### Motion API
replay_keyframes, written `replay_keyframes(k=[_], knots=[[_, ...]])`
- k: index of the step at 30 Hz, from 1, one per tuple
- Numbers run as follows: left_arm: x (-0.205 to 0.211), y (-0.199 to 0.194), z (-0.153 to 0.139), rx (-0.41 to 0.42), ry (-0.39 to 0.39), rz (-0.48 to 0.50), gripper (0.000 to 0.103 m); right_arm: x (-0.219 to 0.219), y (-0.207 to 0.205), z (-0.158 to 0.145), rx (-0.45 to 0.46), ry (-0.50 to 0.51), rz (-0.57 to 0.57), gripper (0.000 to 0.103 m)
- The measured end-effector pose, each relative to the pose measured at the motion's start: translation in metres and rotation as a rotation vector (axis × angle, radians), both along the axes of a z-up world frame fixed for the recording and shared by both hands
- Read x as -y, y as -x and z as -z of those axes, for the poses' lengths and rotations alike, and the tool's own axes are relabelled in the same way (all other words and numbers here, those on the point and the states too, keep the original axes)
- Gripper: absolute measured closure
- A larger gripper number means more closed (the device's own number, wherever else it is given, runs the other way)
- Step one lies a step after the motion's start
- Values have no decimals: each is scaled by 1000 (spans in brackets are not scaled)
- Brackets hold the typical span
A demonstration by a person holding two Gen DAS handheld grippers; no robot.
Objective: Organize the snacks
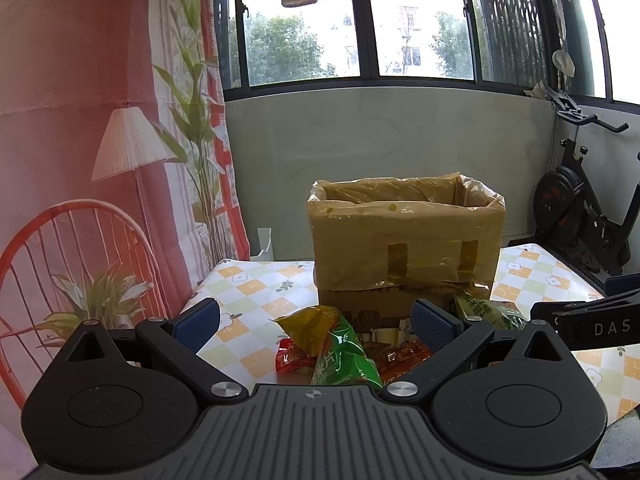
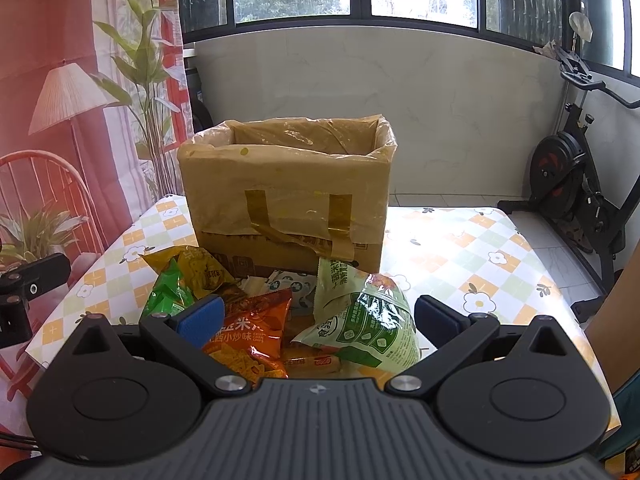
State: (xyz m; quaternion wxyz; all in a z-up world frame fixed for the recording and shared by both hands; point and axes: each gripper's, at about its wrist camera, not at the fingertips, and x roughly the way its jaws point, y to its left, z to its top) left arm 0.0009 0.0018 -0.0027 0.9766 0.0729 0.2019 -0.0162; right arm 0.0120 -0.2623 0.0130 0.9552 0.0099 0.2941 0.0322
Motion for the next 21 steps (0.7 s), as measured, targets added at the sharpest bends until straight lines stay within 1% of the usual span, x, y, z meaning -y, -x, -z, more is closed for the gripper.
replay_keyframes(k=[21], knots=[[2, -1, 2, -11, 3, 4, 1, -1, -1, 1, -6, 0, -2, 0]])
